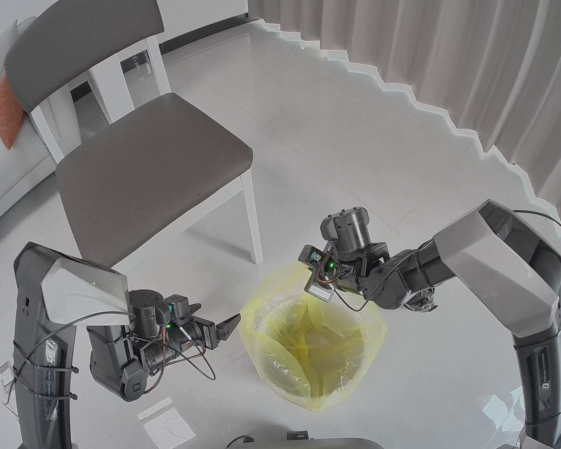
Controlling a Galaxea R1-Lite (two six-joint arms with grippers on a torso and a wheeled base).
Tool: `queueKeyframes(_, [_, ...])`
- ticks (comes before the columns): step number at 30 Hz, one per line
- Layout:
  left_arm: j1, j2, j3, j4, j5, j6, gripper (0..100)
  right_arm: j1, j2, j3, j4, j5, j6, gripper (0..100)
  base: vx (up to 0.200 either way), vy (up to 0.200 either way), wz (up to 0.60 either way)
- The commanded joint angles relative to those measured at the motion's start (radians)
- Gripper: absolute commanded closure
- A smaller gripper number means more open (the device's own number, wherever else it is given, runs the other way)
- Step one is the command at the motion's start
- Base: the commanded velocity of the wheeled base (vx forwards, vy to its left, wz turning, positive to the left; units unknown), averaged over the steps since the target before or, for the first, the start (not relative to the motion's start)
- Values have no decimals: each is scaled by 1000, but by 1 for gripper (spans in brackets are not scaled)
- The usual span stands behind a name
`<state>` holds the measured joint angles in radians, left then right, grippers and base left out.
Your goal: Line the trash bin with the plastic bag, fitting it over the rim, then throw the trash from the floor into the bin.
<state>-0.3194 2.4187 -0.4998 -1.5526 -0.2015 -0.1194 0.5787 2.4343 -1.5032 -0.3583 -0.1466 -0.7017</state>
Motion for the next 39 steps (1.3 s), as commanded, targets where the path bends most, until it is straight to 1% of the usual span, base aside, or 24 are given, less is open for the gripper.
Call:
queueKeyframes(1, [-1,36,-54,-18,13,-11,0,-22,111,-75,15,7,-1,100,0,0,0])
queueKeyframes(7, [-14,63,-112,-18,22,-45,0,-25,132,-89,16,7,4,100,0,0,0])
queueKeyframes(14, [-17,66,-115,-18,22,-45,0,-25,138,-91,18,7,4,100,0,0,0])
queueKeyframes(15, [-17,65,-114,-18,22,-45,0,-23,138,-91,19,7,4,0,0,0,0])
queueKeyframes(22, [-10,62,-109,-18,22,-45,0,-25,92,-72,13,7,19,0,0,0,0])
queueKeyframes(25, [-9,59,-105,-18,22,-46,0,-39,9,-5,2,9,33,0,0,0,0])
queueKeyframes(27, [-9,56,-105,-18,22,-46,0,-42,-24,23,1,15,57,0,0,0,0])
queueKeyframes(28, [-9,54,-105,-18,22,-46,0,-48,-47,44,1,33,97,0,0,0,0])
queueKeyframes(29, [-10,54,-105,-18,22,-46,0,-50,-52,47,1,39,110,0,0,0,0])
queueKeyframes(30, [-10,49,-105,-18,22,-48,0,-57,-78,72,1,68,192,0,0,0,0])
queueKeyframes(32, [-9,37,-105,-18,20,-49,0,-76,-110,101,2,81,278,0,0,0,0])
queueKeyframes(34, [-7,28,-105,-18,20,-56,0,-103,-147,136,2,102,337,0,0,0,0])
queueKeyframes(38, [-3,16,-100,-17,20,-74,0,-163,-242,228,4,180,444,0,0,0,0])
queueKeyframes(39, [-3,16,-97,-15,17,-74,0,-180,-271,256,7,203,482,0,0,0,0])
